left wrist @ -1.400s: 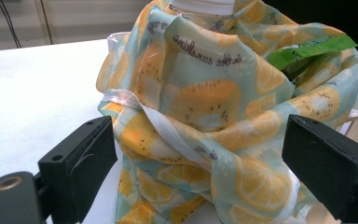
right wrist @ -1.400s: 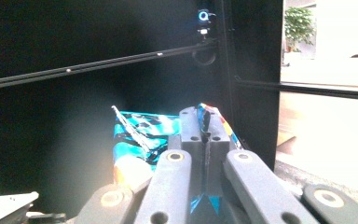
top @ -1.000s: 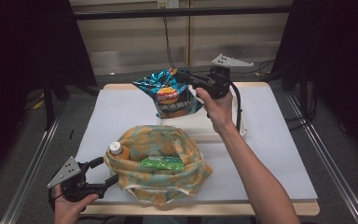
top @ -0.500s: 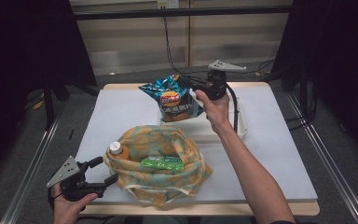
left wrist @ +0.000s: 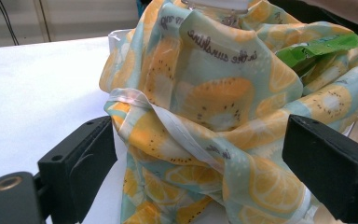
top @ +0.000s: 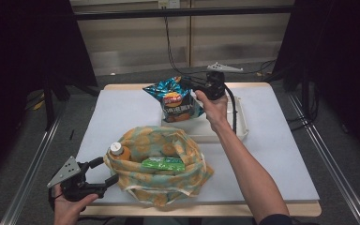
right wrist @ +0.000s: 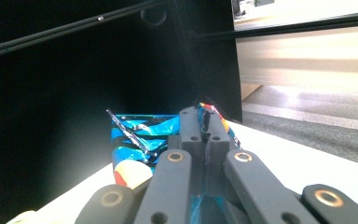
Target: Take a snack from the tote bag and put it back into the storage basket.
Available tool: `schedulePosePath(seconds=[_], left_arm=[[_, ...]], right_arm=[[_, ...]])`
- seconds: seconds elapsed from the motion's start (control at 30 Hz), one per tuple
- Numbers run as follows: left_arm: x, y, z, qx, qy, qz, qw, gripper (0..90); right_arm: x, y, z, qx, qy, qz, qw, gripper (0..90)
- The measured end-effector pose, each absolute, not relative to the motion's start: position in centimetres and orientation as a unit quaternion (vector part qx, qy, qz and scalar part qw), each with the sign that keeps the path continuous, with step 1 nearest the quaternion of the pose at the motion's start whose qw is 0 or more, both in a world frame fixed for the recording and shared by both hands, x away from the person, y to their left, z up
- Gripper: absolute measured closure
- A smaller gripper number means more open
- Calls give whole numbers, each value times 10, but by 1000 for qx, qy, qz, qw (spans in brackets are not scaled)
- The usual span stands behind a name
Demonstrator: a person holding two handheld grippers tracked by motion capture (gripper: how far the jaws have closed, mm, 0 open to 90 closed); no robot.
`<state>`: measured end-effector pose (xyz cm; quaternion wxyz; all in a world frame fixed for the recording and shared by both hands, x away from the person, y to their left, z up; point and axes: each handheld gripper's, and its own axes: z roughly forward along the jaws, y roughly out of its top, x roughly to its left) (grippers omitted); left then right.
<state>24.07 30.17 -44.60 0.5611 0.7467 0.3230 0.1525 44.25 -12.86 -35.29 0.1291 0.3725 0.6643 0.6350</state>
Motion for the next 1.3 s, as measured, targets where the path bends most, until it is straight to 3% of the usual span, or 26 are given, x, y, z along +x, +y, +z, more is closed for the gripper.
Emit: schedulePosePath(seconds=[1.0, 1.17, 1.3], left_arm=[[242, 303, -448, 748, 323, 149, 560, 94], [243, 303, -448, 751, 323, 150, 556, 94], [244, 303, -448, 751, 322, 149, 557, 94]], right_arm=[[483, -160, -387, 445, 639, 589, 216, 863], [490, -161, -389, 446, 642, 584, 219, 793], [494, -159, -389, 444, 649, 577, 221, 634]])
